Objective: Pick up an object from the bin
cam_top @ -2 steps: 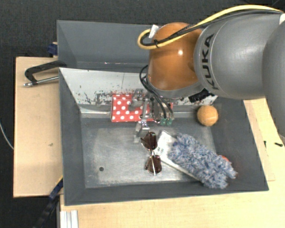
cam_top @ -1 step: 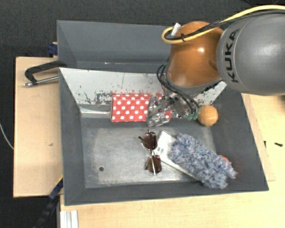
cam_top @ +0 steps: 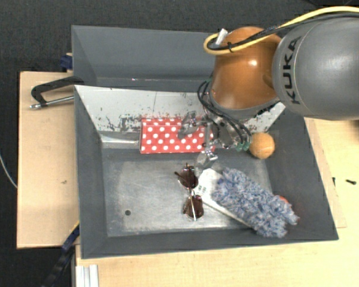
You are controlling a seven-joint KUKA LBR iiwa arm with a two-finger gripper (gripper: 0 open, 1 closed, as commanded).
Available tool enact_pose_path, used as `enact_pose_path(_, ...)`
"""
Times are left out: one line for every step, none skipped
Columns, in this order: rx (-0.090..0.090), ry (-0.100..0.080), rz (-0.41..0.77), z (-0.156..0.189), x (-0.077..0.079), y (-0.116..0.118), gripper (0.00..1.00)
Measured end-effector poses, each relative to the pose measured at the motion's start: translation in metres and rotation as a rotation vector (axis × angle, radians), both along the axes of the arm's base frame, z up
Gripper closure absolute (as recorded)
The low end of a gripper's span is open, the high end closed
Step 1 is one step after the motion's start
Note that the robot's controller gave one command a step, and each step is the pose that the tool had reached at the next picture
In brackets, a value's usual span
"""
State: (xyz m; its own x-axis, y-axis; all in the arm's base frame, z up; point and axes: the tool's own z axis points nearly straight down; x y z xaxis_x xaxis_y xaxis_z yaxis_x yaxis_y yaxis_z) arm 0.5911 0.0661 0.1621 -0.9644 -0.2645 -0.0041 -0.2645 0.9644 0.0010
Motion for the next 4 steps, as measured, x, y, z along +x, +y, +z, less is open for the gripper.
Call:
enact_pose_path(0.000,0.000,0.000,0.000,0.000,0.000,0.00)
enact_pose_path(0.001,-0.001,0.014,-0.001,-0.002,-0.002,0.00)
enact_pose_path(0.000,0.003,0.005,-0.003,-0.035,-0.016,0.00)
enact_pose_path(-0.001,0.002,0.235,-0.019,-0.040,-0.029,0.00)
